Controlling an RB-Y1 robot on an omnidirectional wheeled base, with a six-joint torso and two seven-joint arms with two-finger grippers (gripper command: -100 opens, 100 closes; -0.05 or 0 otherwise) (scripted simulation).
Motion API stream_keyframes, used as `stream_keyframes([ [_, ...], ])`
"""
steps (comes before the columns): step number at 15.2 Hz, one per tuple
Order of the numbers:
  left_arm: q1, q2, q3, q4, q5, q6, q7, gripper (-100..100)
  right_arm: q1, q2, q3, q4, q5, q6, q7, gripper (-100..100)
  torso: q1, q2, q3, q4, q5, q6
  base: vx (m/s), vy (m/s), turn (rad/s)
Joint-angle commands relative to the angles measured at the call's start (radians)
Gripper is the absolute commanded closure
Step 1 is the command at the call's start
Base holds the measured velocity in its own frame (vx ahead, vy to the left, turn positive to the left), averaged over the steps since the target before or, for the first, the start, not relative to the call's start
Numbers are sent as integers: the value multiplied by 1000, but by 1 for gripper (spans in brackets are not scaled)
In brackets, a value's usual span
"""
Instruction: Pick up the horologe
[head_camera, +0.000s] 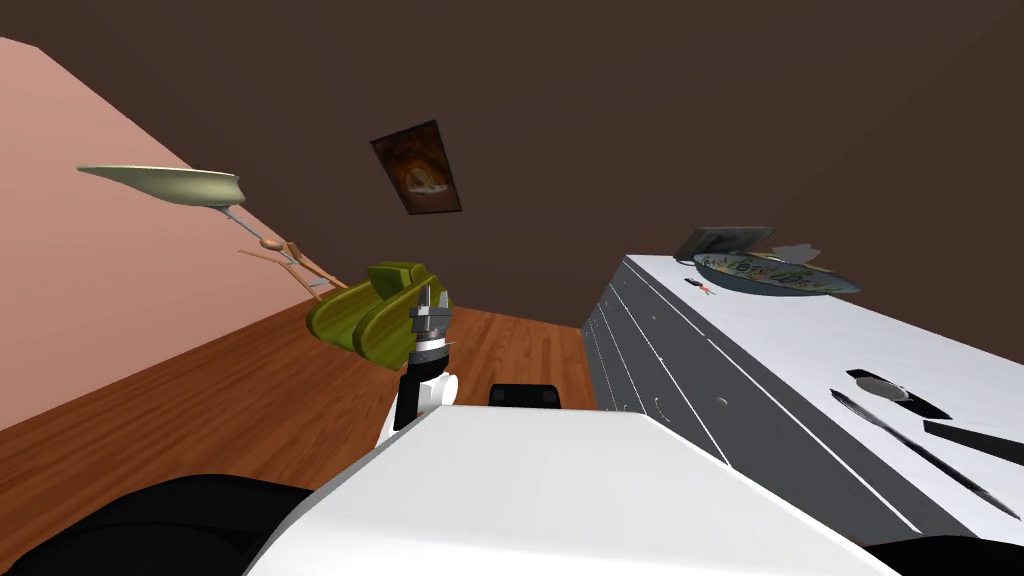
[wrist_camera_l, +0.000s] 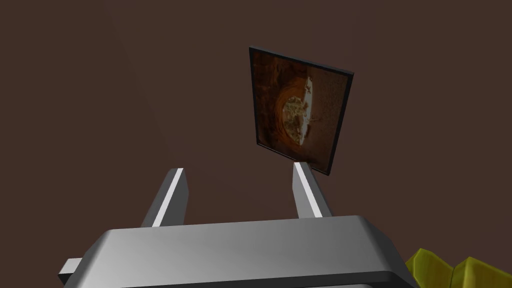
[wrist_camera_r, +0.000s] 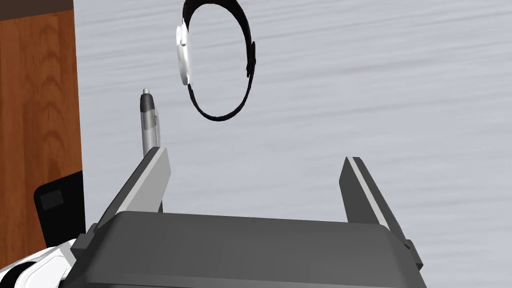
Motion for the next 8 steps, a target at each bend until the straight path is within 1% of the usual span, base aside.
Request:
stream_keyframes([
  [1,0,0,0,0,0,0,0,0,-10,-11,1,50,-10,7,50,-100,0,0,0,0,0,0,-13,106,112],
  [3,0,0,0,0,0,0,0,0,-10,-11,1,87,-10,7,61,-100,-1,0,0,0,0,2,0,46,-26],
  [6,0,0,0,0,0,0,0,0,-10,-11,1,133,-10,7,61,-100,-6,0,0,0,-1,2,2,-4,-10],
  [7,0,0,0,0,0,0,0,0,-10,-11,1,139,-10,7,61,-100,-7,0,0,0,-1,2,1,-12,6],
  [8,0,0,0,0,0,0,0,0,-29,-38,-5,172,-41,29,108,-100,-7,0,0,0,-1,2,-14,73,254],
])
